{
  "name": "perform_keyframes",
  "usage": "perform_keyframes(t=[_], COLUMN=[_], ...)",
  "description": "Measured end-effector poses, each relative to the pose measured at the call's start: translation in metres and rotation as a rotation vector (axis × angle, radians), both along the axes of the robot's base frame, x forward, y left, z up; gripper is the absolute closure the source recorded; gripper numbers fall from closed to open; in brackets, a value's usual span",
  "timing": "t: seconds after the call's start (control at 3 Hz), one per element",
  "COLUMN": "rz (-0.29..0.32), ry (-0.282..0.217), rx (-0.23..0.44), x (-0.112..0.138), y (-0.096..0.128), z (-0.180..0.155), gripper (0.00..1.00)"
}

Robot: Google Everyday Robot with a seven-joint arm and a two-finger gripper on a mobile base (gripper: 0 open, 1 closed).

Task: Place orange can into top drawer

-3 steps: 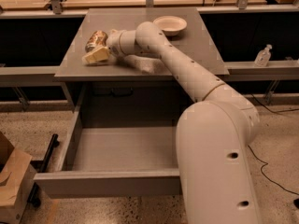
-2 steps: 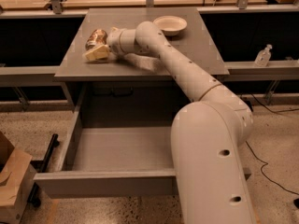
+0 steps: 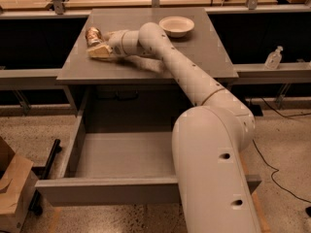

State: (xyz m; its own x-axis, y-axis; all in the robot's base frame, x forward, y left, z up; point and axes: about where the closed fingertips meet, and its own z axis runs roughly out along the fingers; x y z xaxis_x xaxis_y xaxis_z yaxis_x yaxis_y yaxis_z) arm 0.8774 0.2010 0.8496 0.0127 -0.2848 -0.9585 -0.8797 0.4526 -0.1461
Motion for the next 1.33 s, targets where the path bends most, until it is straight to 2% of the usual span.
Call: perform_keyframes(t=[0.67, 1.0, 1.33], rz=[-0.001, -0.014, -0.005], ry=[-0.002, -0.010, -0.004], rx=[0.004, 0.007, 0.012], x=[-0.001, -0.002, -0.014], y=[0.000, -0.006, -0.018], z=[0.000, 0.004, 0.021], gripper=[0.83, 1.00, 1.00])
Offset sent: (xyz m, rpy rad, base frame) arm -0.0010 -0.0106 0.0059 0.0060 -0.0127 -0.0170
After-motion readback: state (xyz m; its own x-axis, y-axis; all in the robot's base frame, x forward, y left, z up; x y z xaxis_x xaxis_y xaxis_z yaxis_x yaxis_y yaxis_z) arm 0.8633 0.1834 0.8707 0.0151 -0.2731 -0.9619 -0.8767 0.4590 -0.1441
